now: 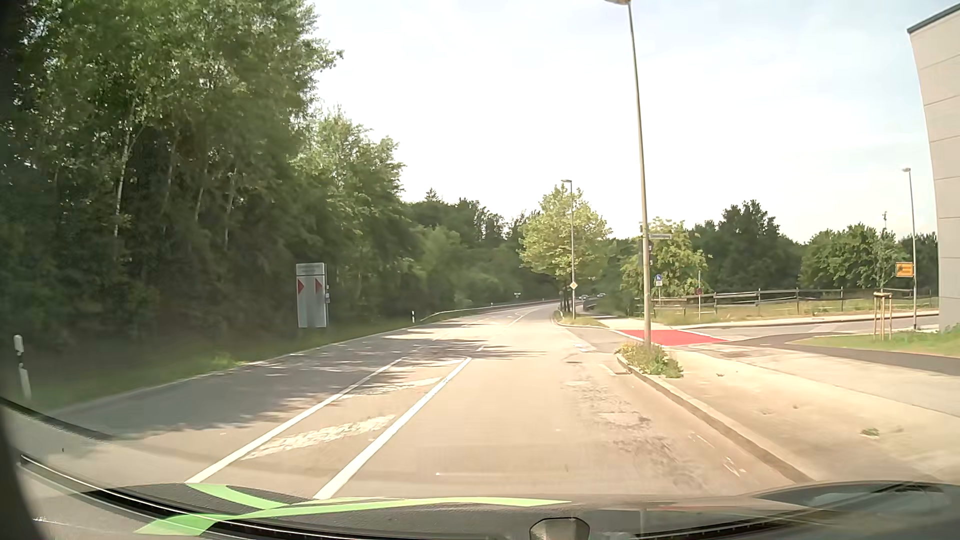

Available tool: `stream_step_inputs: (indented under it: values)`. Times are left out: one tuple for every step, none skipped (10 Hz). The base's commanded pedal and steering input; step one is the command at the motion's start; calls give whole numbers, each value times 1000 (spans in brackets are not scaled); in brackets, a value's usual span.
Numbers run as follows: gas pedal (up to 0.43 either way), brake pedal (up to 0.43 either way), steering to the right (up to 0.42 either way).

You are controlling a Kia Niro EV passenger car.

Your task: Follow the waypoints while adhering to traffic rules and regulations

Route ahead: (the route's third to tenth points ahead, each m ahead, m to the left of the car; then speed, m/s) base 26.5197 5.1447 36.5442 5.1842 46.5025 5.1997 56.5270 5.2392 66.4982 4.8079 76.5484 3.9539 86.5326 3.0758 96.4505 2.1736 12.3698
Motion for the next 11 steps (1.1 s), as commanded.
stream_step_inputs:
  values:
    - [28, 0, 5]
    - [28, 0, 5]
    - [28, 0, 4]
    - [28, 0, 3]
    - [28, 0, 3]
    - [28, 0, 3]
    - [28, 0, 3]
    - [28, 0, 3]
    - [28, 0, 3]
    - [39, 0, 3]
    - [47, 0, 3]
